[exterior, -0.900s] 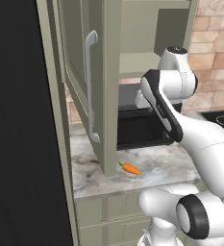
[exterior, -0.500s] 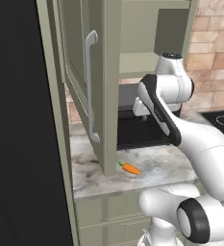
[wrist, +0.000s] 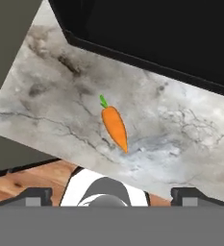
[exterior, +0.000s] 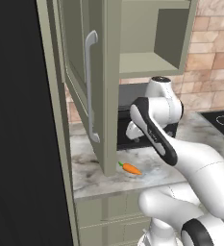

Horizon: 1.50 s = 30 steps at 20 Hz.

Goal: Pick the carrot from the counter and place it in the cabinet. Then close the cabinet.

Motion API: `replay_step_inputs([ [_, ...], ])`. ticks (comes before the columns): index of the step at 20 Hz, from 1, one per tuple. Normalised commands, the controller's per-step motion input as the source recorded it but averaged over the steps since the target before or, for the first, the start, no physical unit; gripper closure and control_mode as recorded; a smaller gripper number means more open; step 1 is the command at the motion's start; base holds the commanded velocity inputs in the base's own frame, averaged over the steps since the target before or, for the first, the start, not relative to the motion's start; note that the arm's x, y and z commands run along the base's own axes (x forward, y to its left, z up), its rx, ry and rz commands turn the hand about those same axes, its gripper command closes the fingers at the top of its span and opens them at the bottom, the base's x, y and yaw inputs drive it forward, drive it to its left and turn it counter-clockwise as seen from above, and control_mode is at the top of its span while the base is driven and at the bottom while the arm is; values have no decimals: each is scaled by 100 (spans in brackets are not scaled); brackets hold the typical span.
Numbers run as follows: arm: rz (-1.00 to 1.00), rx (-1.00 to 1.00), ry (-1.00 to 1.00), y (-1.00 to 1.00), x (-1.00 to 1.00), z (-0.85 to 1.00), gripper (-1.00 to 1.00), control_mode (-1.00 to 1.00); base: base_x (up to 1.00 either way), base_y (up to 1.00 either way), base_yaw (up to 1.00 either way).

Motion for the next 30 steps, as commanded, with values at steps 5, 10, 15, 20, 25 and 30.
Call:
replay_step_inputs([
  [5, 29, 0, 6, 7, 0, -57, -100, -100, 0, 0, 0],
  [10, 20, 0, 4, 15, 8, -46, -100, -100, 0, 0, 0],
  [15, 4, 0, 0, 11, 25, -47, -100, -100, 0, 0, 0],
  [20, 0, 0, 0, 1, 30, -38, -100, -100, 0, 0, 0],
  [25, 0, 0, -1, 0, 31, -48, -100, -100, 0, 0, 0],
  [30, 0, 0, -1, 3, 18, -41, -100, -100, 0, 0, 0],
])
